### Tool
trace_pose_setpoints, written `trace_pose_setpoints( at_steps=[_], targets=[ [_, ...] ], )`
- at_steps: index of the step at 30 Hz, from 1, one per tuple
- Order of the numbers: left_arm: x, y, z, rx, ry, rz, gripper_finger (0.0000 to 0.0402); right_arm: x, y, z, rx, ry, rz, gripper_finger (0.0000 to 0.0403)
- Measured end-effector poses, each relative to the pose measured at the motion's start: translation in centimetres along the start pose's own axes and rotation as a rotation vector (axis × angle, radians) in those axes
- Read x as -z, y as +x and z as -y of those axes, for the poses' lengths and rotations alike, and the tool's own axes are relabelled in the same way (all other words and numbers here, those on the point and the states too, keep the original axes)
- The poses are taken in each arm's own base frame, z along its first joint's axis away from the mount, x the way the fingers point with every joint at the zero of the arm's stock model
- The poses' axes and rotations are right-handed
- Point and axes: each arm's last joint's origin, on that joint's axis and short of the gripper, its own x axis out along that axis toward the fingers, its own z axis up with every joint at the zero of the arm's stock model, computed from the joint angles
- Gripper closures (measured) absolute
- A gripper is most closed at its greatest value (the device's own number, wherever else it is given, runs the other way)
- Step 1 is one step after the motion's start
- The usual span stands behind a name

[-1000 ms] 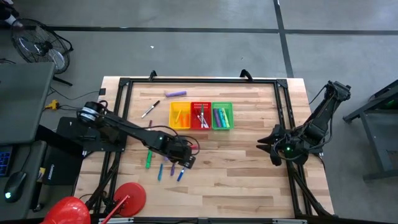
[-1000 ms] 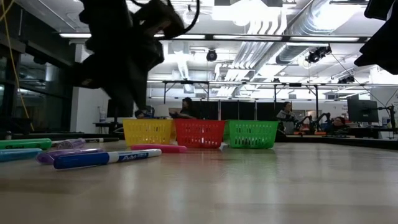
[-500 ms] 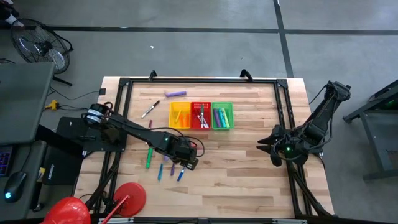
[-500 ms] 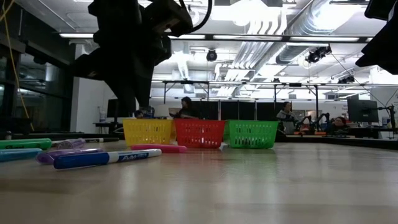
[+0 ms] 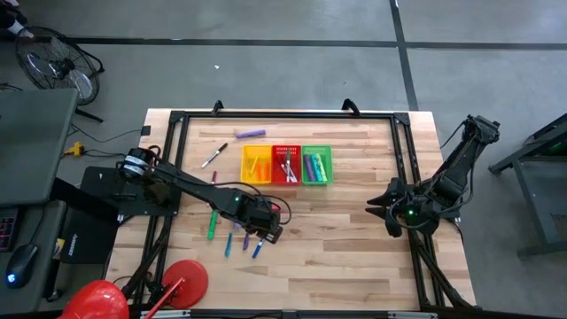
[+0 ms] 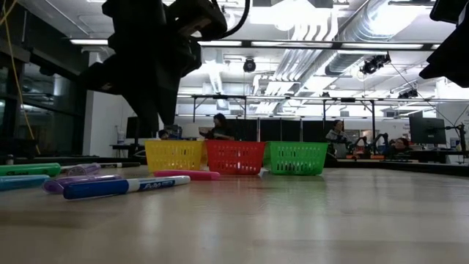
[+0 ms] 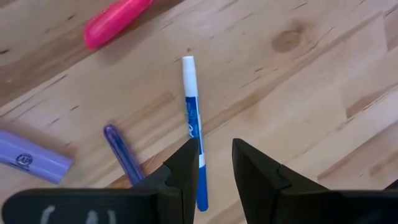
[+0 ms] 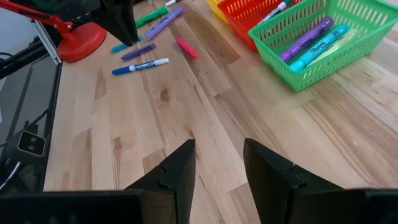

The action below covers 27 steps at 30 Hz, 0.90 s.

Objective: Pick & Place Markers
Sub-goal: Put the blue marker into the red bin

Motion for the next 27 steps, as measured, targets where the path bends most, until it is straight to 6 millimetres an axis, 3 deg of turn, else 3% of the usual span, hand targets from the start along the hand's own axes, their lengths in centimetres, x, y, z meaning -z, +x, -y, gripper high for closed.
trace_pose_setpoints(
  at_steps=[27],
  targets=[
    [-0.3,-0.1,1.4,0.14,0.077,0.041,0.0307,0.0,0.0,0.0,0.001,-0.015,0.002,0.0279]
  ],
)
